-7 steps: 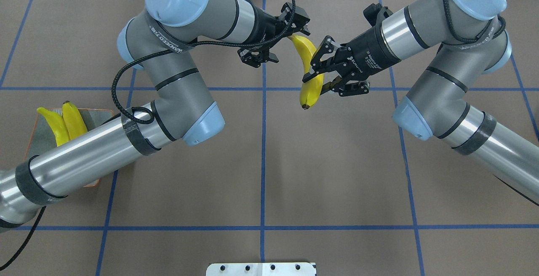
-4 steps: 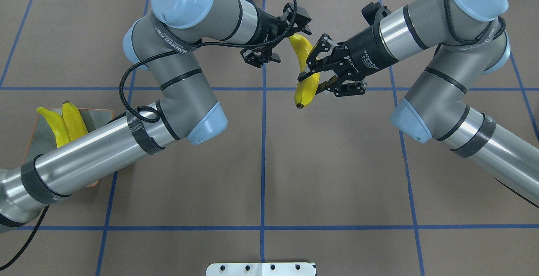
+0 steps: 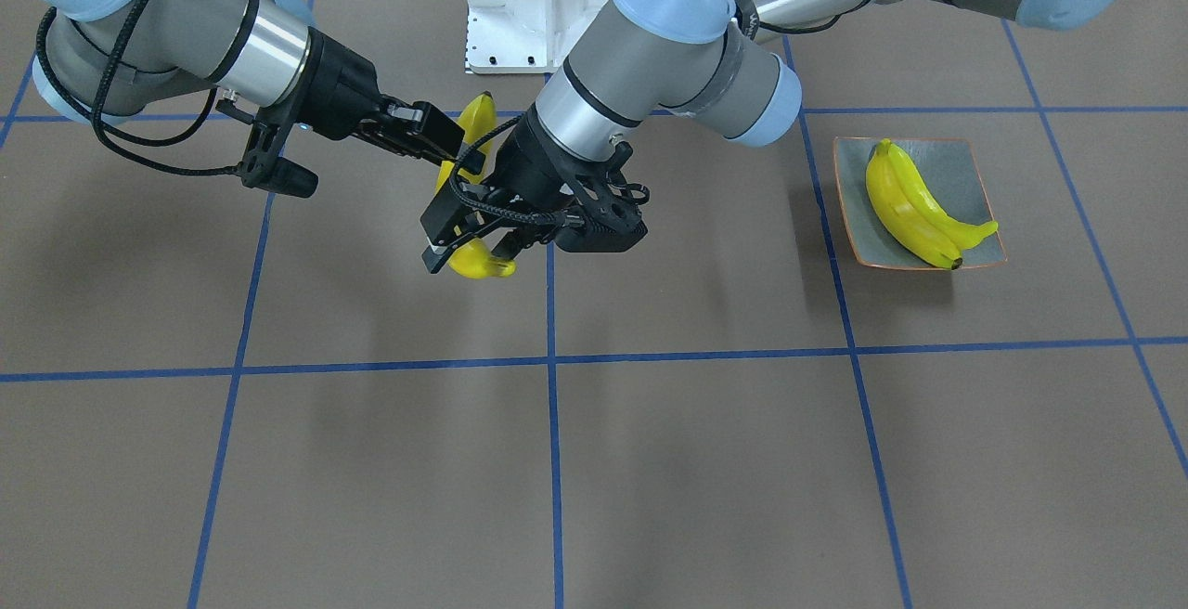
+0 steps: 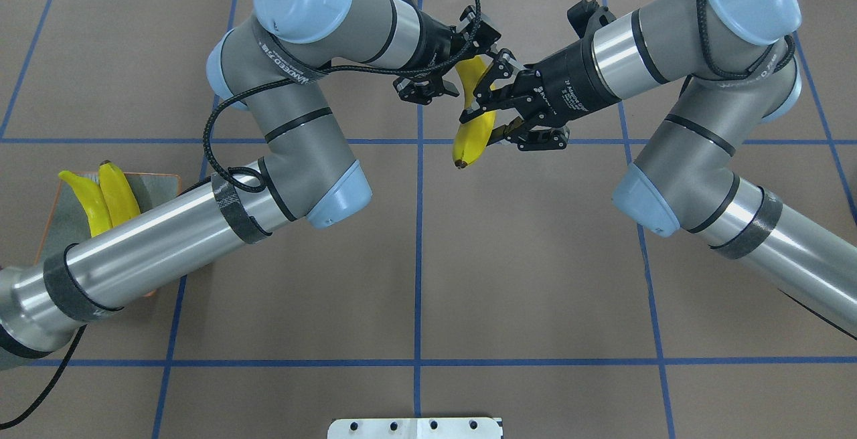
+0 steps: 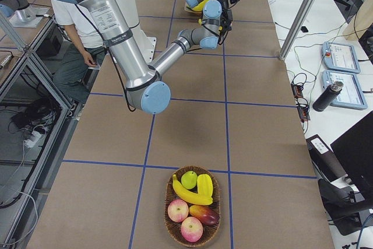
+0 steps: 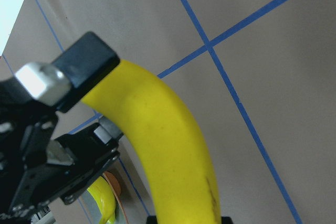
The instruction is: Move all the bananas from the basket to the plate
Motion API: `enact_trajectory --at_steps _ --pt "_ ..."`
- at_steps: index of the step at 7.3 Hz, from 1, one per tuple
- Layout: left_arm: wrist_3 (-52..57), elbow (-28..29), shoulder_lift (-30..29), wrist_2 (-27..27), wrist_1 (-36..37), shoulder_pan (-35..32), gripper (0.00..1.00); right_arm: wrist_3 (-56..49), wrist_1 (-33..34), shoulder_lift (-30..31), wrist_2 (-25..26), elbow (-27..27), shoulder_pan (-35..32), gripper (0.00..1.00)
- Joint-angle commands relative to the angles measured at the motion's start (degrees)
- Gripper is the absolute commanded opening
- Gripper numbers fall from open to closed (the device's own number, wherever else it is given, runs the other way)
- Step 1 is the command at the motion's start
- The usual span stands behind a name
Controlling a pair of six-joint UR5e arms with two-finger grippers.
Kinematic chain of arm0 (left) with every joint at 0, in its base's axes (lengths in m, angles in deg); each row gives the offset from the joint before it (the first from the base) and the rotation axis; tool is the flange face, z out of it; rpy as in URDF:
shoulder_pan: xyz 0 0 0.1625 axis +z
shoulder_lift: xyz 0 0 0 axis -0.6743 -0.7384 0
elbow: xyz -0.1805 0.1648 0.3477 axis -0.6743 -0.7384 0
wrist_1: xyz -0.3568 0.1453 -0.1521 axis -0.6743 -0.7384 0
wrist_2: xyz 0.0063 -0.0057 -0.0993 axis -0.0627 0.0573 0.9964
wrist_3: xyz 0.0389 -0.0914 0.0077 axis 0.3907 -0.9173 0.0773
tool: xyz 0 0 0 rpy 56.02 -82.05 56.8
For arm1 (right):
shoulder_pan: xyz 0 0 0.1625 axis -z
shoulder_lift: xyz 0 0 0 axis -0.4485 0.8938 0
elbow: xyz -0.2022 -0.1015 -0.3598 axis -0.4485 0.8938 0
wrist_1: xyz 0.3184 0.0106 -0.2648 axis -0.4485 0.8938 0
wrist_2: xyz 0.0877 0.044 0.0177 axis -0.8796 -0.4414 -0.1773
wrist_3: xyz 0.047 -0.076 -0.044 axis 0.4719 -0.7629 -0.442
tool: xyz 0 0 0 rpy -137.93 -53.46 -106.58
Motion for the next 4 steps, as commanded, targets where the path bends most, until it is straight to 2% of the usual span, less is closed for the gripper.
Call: enact_trajectory --at_steps 1,3,4 --pt "-0.3 0.0 0.0 0.0 0.0 0.3 0.6 0.7 0.1 -0.3 1.4 -0.1 0.1 0.0" --pt "-2.4 0.0 -0.5 0.1 0.0 0.3 0.0 0.8 0.0 -0.3 1.4 -0.2 0.2 0.0" --pt "-2.4 0.0 -0.6 0.1 0.1 0.3 0.0 0.8 0.0 -0.3 1.3 -0.3 0.2 0.0"
